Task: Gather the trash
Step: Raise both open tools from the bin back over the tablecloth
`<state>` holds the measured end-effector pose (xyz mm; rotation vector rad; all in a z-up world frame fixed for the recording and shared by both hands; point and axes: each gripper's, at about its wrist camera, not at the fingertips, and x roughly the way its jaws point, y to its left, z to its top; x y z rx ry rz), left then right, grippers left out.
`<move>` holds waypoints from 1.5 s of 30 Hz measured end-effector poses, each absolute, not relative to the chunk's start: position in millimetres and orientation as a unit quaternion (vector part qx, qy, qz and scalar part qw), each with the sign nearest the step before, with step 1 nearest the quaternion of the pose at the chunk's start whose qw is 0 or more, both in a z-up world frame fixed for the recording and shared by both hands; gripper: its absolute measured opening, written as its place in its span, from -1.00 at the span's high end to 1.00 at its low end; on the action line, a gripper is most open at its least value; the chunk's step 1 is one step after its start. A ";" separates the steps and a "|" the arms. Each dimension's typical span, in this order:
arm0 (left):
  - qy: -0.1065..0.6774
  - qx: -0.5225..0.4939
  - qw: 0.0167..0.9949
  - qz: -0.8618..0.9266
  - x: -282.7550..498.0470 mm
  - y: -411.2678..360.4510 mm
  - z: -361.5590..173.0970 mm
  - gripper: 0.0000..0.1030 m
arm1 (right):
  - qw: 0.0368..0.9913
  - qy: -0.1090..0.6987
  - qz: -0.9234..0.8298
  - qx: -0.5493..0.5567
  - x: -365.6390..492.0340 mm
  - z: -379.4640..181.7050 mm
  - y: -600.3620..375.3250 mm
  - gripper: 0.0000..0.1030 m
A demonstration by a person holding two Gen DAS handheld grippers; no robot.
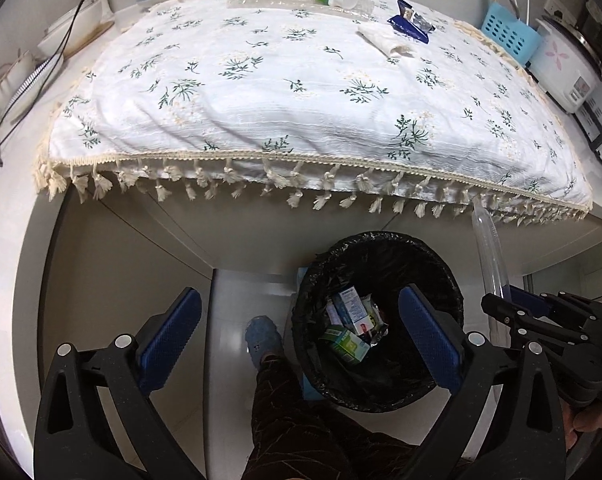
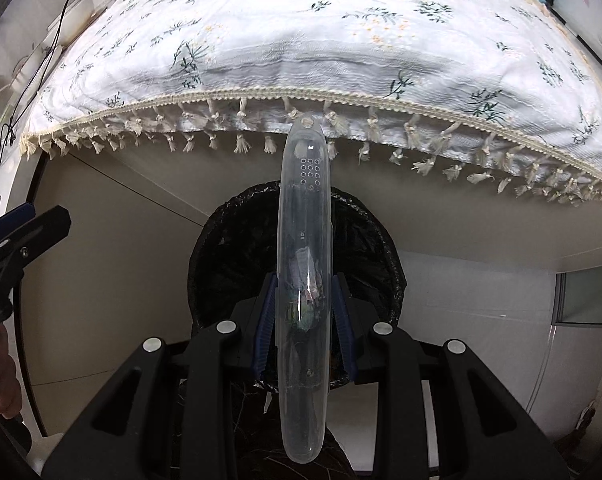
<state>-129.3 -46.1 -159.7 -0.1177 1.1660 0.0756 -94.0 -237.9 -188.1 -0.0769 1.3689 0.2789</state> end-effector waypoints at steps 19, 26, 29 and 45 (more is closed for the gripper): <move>0.541 -0.059 0.838 0.025 -118.4 -46.9 -146.6 -0.88 | 0.796 0.594 0.110 -0.034 -80.2 -156.3 -244.9 -0.47; 0.523 -0.067 0.850 0.020 -107.2 -44.0 -119.2 -0.88 | 0.813 0.572 0.105 -0.021 -67.2 -125.4 -250.5 -0.72; 0.516 -0.066 0.854 0.018 -99.0 -42.3 -106.7 -0.88 | 0.822 0.560 0.101 -0.020 -59.3 -111.5 -252.1 -0.79; 0.491 -0.056 0.869 0.012 -36.5 -23.8 -65.5 -0.88 | 0.848 0.524 0.073 -0.018 1.0 -64.7 -250.3 -0.83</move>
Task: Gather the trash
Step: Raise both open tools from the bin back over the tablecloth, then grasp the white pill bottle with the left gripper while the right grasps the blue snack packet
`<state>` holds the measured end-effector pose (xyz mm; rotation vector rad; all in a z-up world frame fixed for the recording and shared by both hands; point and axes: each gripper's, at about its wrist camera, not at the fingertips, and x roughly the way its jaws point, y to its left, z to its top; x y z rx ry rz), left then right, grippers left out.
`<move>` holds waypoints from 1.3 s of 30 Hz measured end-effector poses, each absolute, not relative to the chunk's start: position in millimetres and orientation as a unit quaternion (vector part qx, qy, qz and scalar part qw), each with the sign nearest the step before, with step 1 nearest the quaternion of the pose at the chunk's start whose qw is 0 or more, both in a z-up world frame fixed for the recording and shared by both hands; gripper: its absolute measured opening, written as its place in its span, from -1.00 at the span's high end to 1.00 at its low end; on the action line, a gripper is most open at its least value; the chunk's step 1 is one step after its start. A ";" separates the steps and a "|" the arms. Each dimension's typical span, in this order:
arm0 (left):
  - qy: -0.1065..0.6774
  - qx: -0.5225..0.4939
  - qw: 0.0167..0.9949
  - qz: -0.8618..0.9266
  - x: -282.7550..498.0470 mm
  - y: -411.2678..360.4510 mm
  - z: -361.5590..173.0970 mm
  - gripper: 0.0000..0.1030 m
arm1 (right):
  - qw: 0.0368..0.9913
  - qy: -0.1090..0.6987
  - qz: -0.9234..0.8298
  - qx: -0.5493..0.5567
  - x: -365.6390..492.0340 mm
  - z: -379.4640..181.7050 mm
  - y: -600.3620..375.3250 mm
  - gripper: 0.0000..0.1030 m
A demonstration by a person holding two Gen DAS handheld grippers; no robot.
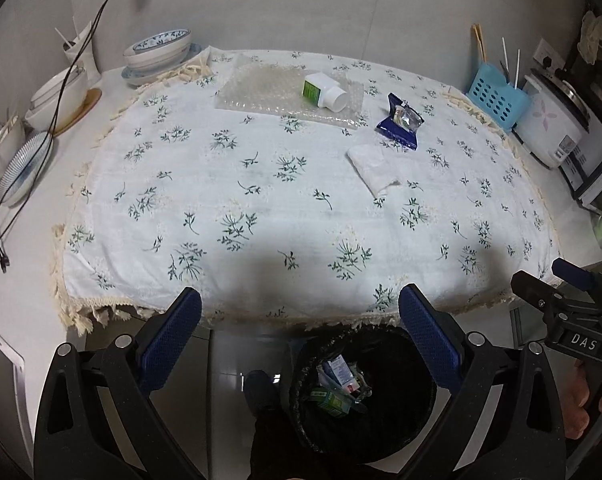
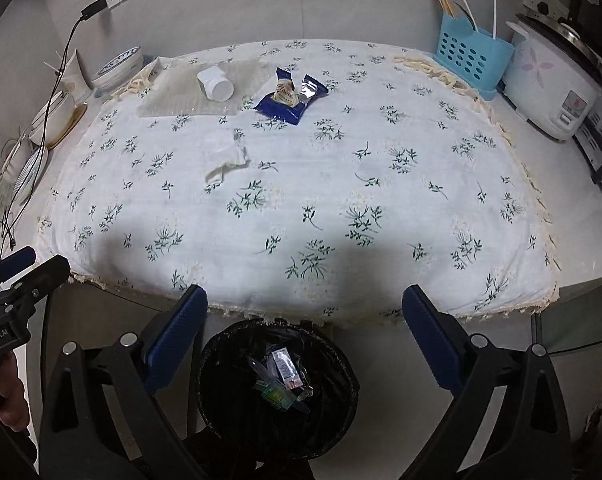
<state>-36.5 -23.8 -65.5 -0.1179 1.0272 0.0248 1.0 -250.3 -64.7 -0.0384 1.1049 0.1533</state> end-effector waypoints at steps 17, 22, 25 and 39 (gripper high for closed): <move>0.483 -0.046 0.874 -0.003 58.1 -2.1 -51.7 -0.88 | 0.853 0.519 0.057 -0.022 85.4 -55.3 -235.3 -0.83; 0.484 -0.045 0.874 -0.010 96.0 2.3 -53.7 -0.88 | 0.851 0.522 0.054 -0.025 119.5 -57.9 -227.7 -0.83; 0.486 -0.043 0.873 -0.014 120.3 3.0 -57.6 -0.88 | 0.849 0.525 0.051 -0.026 137.4 -60.0 -223.3 -0.83; 0.507 -0.020 0.860 -0.059 229.8 -9.6 -101.6 -0.88 | 0.822 0.568 0.041 -0.016 206.4 -89.8 -216.2 -0.82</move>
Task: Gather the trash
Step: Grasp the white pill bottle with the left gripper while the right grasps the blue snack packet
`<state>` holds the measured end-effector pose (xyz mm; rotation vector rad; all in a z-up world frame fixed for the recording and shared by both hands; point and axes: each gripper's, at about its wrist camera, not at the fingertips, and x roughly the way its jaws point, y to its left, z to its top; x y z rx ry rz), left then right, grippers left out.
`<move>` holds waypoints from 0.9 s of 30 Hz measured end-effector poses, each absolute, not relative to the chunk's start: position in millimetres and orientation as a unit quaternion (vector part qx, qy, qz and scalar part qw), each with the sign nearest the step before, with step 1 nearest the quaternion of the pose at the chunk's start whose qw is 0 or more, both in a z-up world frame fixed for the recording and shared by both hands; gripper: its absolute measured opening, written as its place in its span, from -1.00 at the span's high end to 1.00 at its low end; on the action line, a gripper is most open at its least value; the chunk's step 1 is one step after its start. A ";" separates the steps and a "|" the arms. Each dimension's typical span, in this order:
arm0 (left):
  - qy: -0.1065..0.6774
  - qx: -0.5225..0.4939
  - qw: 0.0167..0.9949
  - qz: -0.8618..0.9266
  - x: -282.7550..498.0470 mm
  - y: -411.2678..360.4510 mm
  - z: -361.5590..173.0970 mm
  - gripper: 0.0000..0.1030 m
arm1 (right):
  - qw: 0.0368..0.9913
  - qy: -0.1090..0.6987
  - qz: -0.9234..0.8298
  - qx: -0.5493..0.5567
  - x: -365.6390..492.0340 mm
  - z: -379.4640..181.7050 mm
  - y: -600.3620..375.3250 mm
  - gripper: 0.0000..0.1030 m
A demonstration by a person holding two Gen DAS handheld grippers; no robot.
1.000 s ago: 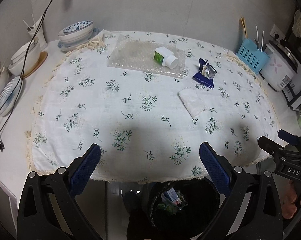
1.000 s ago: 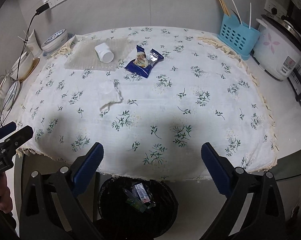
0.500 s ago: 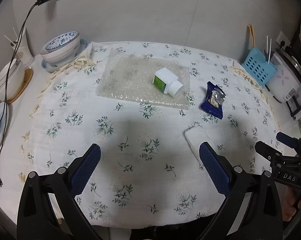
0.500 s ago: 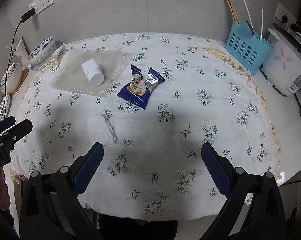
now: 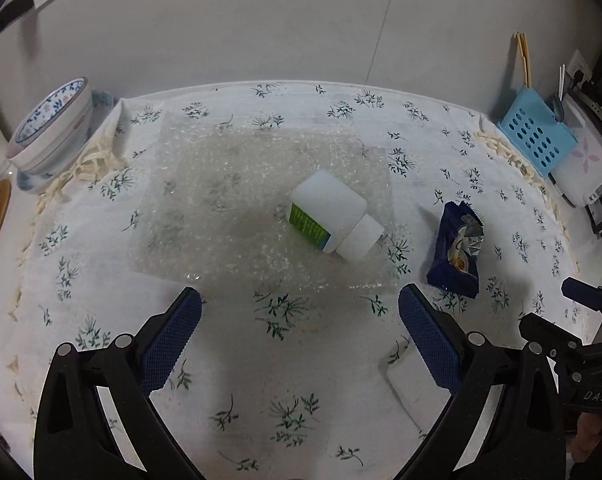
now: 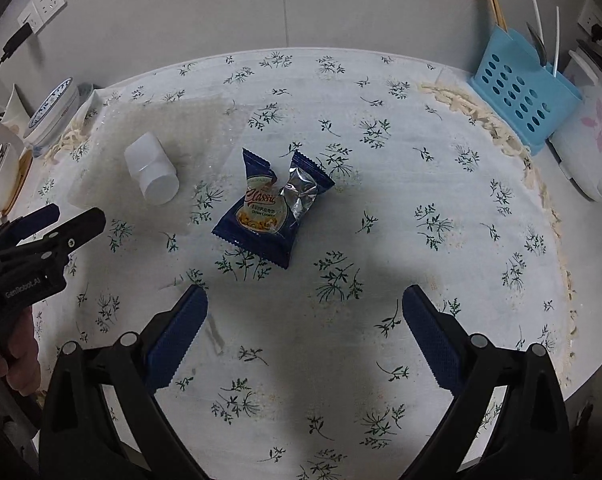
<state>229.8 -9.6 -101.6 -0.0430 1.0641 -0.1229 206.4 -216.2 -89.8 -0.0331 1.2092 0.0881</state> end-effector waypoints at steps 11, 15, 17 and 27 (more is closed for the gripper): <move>0.522 0.003 0.848 -0.089 274.9 -23.2 -138.0 -0.88 | 0.806 0.592 0.027 -0.005 229.7 -107.8 -227.3 -0.82; 0.518 0.015 0.849 -0.099 283.4 -29.8 -142.4 -0.86 | 0.802 0.597 0.022 0.002 236.8 -112.5 -230.5 -0.82; 0.516 0.022 0.850 -0.104 285.8 -33.8 -143.8 -0.84 | 0.800 0.599 0.023 0.005 240.1 -114.5 -230.2 -0.82; 0.511 0.034 0.851 -0.119 297.8 -44.1 -148.0 -0.47 | 0.792 0.610 0.034 0.021 264.0 -128.3 -216.5 -0.82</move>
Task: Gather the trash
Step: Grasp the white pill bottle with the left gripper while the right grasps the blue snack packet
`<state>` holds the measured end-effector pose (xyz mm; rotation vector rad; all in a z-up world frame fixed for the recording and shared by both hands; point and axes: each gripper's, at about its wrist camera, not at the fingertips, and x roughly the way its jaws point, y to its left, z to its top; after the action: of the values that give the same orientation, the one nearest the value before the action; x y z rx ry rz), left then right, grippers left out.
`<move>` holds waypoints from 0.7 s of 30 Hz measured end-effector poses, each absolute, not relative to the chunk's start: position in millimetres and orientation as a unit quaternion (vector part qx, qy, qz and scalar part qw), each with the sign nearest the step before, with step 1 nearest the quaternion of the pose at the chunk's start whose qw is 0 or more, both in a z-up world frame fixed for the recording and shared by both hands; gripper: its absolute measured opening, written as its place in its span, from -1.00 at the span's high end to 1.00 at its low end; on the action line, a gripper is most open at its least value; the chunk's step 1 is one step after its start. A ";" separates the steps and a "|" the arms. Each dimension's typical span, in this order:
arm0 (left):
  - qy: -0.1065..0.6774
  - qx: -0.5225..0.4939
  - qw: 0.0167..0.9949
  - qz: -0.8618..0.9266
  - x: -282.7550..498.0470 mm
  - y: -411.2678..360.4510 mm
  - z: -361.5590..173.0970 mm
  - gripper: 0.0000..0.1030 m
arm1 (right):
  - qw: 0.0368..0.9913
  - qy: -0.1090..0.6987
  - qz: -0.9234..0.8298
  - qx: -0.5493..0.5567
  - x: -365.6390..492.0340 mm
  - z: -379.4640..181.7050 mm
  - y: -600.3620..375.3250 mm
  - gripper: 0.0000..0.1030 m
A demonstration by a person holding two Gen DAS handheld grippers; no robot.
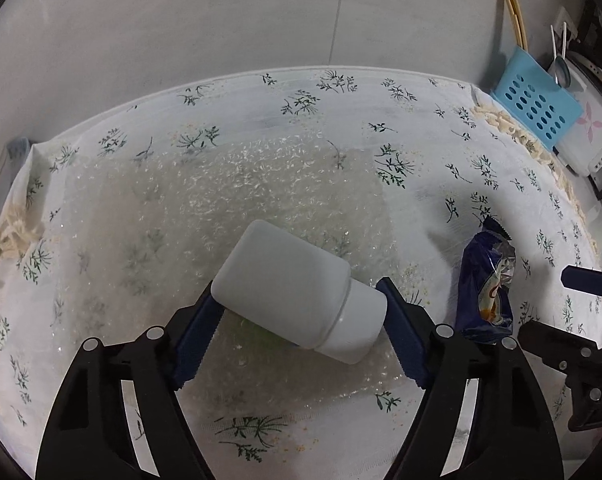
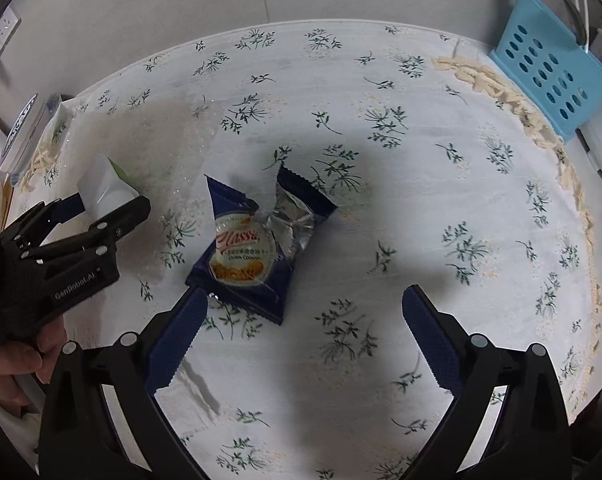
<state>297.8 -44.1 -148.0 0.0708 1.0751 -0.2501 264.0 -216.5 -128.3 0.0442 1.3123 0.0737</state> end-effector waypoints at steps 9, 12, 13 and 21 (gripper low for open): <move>0.510 0.026 0.854 -0.097 298.5 -33.0 -144.1 -0.46 | 0.786 0.616 0.034 0.043 282.0 -143.1 -207.8 -0.82; 0.511 0.018 0.855 -0.084 291.4 -19.8 -139.5 -0.46 | 0.786 0.616 0.032 0.049 287.5 -146.3 -203.6 -0.77; 0.512 0.015 0.855 -0.081 288.7 -15.8 -138.0 -0.46 | 0.785 0.616 0.033 0.051 289.5 -147.6 -202.2 -0.76; 0.505 0.000 0.861 -0.060 260.5 16.9 -117.2 -0.46 | 0.780 0.623 0.026 0.054 302.9 -158.0 -192.9 -0.31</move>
<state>260.5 16.9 -117.2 0.0009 1.0595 -0.1259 302.9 -192.9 -158.0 0.1165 1.3468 0.0572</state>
